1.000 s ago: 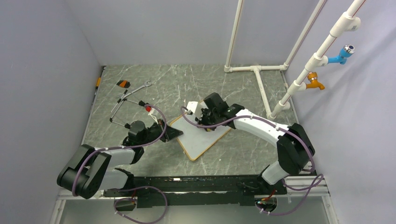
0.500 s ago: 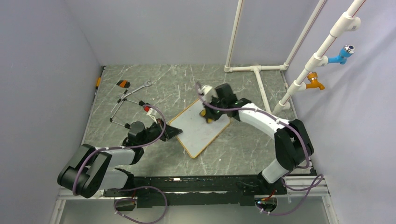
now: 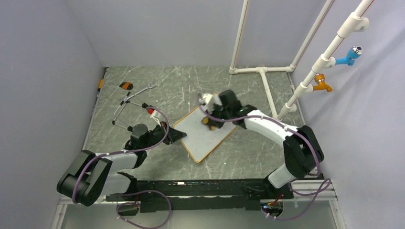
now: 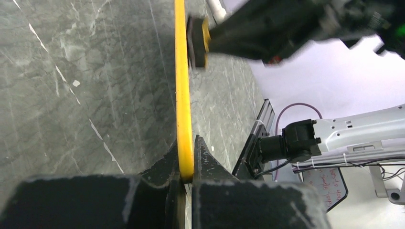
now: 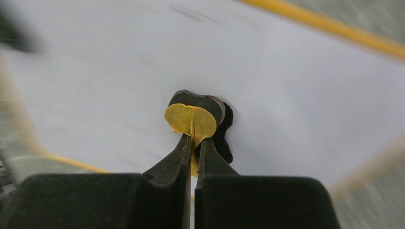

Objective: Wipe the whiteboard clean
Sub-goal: Erase the whiteboard at the center of the board.

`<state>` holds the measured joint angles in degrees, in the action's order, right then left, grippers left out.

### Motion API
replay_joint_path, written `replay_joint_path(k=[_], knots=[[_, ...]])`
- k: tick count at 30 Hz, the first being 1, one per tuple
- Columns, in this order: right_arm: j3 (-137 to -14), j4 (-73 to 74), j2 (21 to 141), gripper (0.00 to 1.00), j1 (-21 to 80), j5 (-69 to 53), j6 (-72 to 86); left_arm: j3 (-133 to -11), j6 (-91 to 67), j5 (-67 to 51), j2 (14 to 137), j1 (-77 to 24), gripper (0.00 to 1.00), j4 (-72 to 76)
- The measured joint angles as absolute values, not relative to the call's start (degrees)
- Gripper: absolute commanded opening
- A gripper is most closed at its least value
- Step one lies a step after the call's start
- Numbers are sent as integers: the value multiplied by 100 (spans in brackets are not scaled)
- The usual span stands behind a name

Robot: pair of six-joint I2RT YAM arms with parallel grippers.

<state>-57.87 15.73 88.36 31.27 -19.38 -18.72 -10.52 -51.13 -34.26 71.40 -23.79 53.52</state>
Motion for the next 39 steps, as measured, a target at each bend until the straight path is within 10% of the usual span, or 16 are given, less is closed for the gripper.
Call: replay_joint_path(k=[7, 28, 39], knots=[[-7164, 2053, 9459, 0, 4602, -2611, -1634, -1138, -5063, -3551, 7247, -2368, 0, 5315], [-5623, 1859, 9157, 0, 1944, -1619, -1828, -1236, -5076, -3546, 7089, -2287, 0, 5065], [-5911, 2095, 8938, 0, 3953, -2403, -1817, -1240, -5072, -3568, 7293, -2196, 0, 5334]])
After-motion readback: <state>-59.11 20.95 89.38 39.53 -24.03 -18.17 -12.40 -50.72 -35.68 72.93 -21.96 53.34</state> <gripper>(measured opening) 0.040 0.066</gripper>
